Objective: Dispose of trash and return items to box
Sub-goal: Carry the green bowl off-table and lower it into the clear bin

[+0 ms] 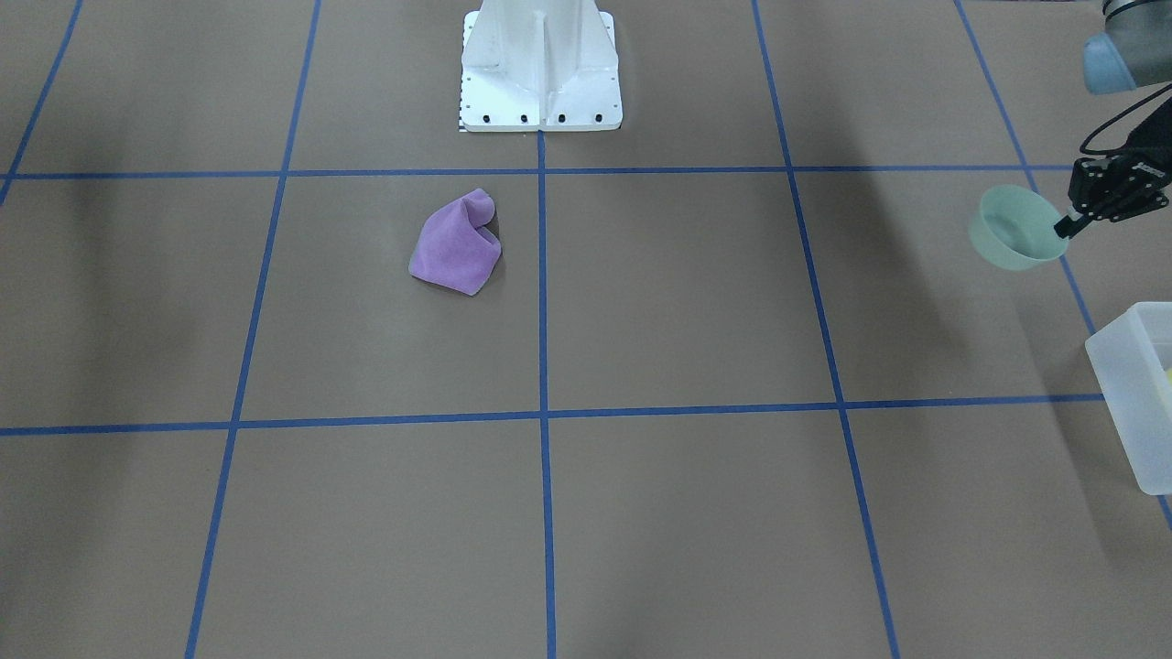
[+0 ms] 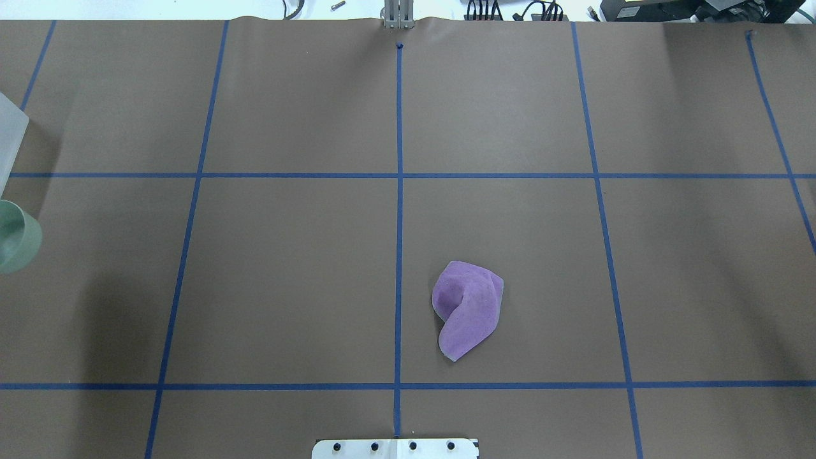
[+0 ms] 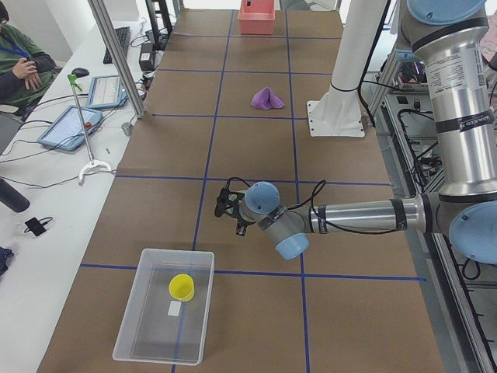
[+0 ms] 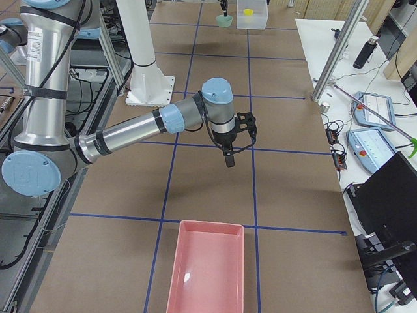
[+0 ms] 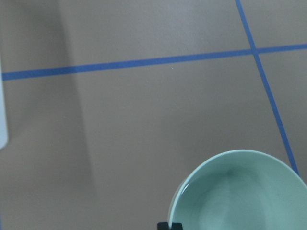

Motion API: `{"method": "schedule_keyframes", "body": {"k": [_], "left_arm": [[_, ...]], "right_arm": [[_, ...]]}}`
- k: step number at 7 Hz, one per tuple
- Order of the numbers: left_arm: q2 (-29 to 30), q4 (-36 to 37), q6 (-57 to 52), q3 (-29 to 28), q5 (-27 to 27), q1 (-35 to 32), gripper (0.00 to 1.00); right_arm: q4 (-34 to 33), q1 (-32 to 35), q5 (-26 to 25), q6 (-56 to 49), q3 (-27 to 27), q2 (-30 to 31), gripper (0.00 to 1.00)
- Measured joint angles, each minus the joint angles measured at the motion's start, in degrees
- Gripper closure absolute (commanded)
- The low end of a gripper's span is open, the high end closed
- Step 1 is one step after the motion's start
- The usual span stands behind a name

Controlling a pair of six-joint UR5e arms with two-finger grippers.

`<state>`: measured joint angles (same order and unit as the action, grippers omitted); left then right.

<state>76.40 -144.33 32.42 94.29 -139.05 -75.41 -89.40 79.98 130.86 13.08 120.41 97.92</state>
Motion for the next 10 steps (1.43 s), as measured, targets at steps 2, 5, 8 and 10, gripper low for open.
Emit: {"method": "schedule_keyframes", "body": {"k": [2, 5, 8, 10], "left_arm": [[6.8, 19.4, -19.8, -1.7, -0.1, -10.4, 1.00], [22.1, 31.8, -38.7, -21.8, 2.6, -20.6, 1.00], [28.0, 30.4, -32.4, -34.8, 12.4, -23.7, 1.00], [29.6, 19.9, -20.1, -42.4, 19.7, -21.7, 1.00]], "right_arm": [[0.0, 0.0, 0.0, 0.0, 0.0, 0.0, 0.00], [-0.1, -0.1, 0.0, 0.0, 0.0, 0.1, 0.00], [0.0, -0.3, -0.1, 0.0, 0.0, 0.2, 0.00], [0.1, -0.5, -0.1, -0.1, 0.1, 0.0, 0.00]]}}
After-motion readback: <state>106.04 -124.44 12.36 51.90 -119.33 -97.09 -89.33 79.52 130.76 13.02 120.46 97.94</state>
